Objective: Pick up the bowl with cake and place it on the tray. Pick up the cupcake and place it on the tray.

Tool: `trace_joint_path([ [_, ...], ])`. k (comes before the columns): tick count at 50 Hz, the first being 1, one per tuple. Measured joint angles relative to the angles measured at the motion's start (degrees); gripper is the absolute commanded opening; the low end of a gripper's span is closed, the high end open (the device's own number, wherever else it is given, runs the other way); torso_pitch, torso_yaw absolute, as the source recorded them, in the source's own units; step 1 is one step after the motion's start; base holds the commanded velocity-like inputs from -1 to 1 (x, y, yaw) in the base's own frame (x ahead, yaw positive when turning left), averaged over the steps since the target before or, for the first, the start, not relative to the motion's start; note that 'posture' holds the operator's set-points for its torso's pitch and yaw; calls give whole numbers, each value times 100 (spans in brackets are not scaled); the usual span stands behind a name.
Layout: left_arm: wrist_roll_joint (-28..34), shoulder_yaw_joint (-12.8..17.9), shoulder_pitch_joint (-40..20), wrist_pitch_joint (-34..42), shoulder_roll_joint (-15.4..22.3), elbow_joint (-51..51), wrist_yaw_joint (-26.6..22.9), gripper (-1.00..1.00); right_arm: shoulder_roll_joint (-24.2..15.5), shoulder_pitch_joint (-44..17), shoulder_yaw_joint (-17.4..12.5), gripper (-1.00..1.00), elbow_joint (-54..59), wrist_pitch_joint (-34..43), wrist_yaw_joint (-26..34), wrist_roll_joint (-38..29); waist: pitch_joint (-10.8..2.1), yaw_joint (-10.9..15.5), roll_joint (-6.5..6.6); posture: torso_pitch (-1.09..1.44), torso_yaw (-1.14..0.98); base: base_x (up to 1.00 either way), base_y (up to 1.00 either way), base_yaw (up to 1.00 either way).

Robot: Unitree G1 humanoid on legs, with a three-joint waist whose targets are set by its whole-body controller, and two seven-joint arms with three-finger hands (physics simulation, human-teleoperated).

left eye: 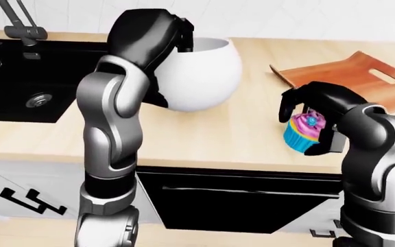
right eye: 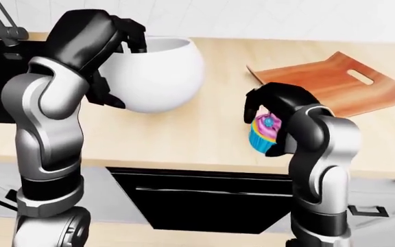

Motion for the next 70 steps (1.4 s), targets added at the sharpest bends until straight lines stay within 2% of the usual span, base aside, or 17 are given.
trace_joint_path([
  [9,-57,11,-216,27,71,-110,-182,-100,-444,-1082,-116,-100,-608,642,530,109,18,-20,10,0,0,0,0,0],
  [18,-37,146,-372,134,204,-84,-298,-100,-479,-1094,9,-100,-561,856,500,267,31,131,67,0,0,0,-12,0],
  [23,-42,136,-567,168,218,-156,-301,-100,-561,-1138,-56,-100,-586,931,510,312,17,66,-124,0,0,-1,-26,0],
  [25,-87,48,-607,138,179,-198,-300,-100,-604,-1134,-140,-100,-592,980,513,278,13,15,-54,0,0,-2,-30,0],
  [28,-168,-48,-630,84,171,-193,-344,-100,-622,-1164,-168,-100,-588,1028,505,247,1,56,-78,0,0,-2,-31,0],
  [39,-133,61,-686,144,235,-64,-360,-100,-573,-1122,-73,-100,-523,1031,437,321,52,187,157,0,0,-2,-32,0],
  [43,-146,53,-739,156,253,-48,-406,-100,-580,-1145,-86,-100,-563,1040,408,331,39,164,321,0,0,-1,-32,0],
  [44,-149,70,-744,159,274,-55,-413,-100,-554,-1126,-73,-100,-583,1039,401,335,50,172,242,0,0,-4,-32,0],
  [45,-145,102,-736,169,291,-56,-421,-100,-539,-1110,-34,-100,-587,1037,407,349,44,187,203,0,0,-13,-32,0],
  [49,-106,200,-830,255,359,11,-481,-100,-541,-1118,39,-100,-549,1010,430,413,-106,90,385,0,0,-37,-32,0],
  [54,-144,212,-972,267,408,-76,-443,-100,-587,-1171,-43,-100,-591,1035,416,373,-62,-73,151,0,0,-55,-34,0],
  [56,-159,207,-1025,282,425,-48,-474,-100,-592,-1177,-36,-100,-611,1035,422,368,-45,-136,-48,0,0,-64,-27,0],
  [57,-165,199,-1075,295,435,-26,-502,-100,-601,-1186,-36,-100,-614,1034,429,367,-58,-184,-213,0,0,-71,-13,0],
  [59,-184,124,-1082,300,369,-60,-530,-100,-632,-1126,-101,-100,-564,1043,438,348,27,-296,-210,0,0,-73,-12,0],
  [61,-261,-12,-1105,266,363,26,-588,-100,-635,-1096,-142,-100,-447,1098,492,305,-12,-354,-322,0,0,-73,-10,0],
  [65,-303,36,-1166,264,410,6,-624,-100,-640,-1186,-135,-100,-547,1096,445,308,-74,-223,-140,0,0,-74,-10,0],
  [70,-256,129,-1188,289,441,-83,-519,-100,-614,-1142,-111,-100,-521,1077,396,330,-4,-43,-22,0,0,-70,-23,0],
])
